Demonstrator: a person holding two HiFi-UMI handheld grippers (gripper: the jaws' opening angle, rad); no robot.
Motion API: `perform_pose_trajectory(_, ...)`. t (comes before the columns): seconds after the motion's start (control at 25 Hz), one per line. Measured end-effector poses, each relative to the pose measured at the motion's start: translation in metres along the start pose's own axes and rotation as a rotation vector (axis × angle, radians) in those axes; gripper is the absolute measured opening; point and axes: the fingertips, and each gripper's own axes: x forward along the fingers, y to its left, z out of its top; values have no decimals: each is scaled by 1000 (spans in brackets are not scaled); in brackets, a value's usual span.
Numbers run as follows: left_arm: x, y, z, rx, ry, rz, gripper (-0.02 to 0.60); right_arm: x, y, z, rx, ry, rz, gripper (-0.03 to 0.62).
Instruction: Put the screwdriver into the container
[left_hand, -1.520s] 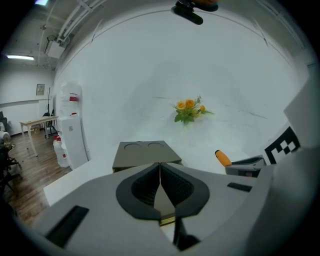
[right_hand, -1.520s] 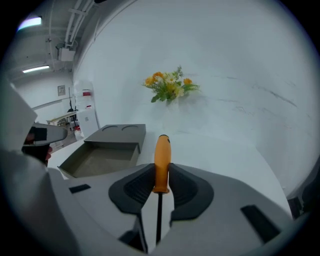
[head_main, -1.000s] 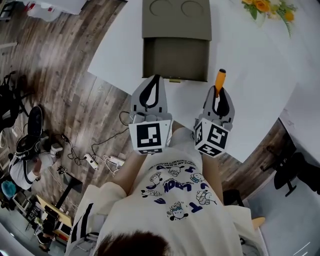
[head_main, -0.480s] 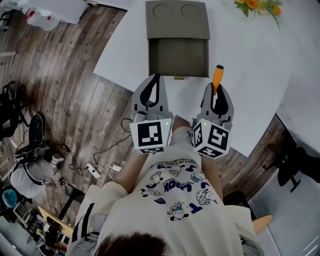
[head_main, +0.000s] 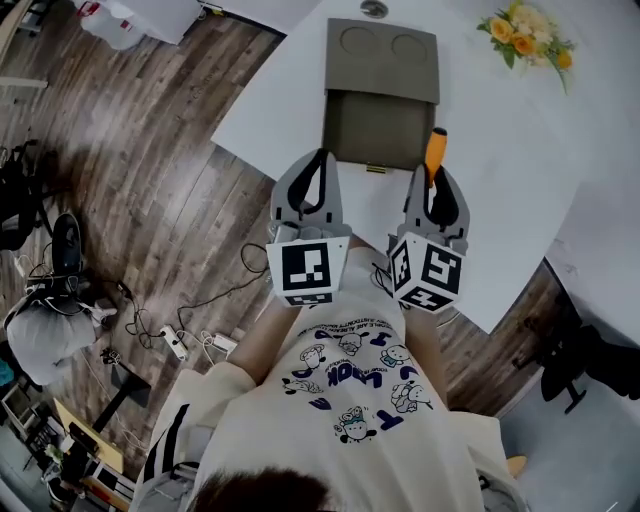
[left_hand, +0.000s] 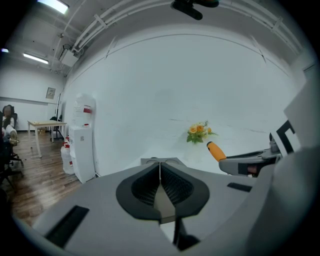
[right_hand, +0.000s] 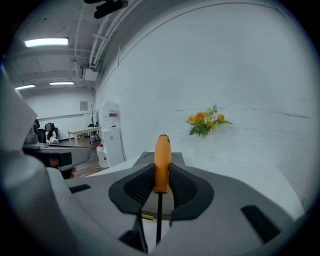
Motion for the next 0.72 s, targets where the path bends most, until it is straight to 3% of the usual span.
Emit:
perform_pose_trajectory(0.32,19,14,4,-34,3,66,20,42,11,12,-66,19,107,103)
perform_pose_trajectory(0.72,52,24,-9,-82,57,87,20,95,25,6,-178,88,236,103)
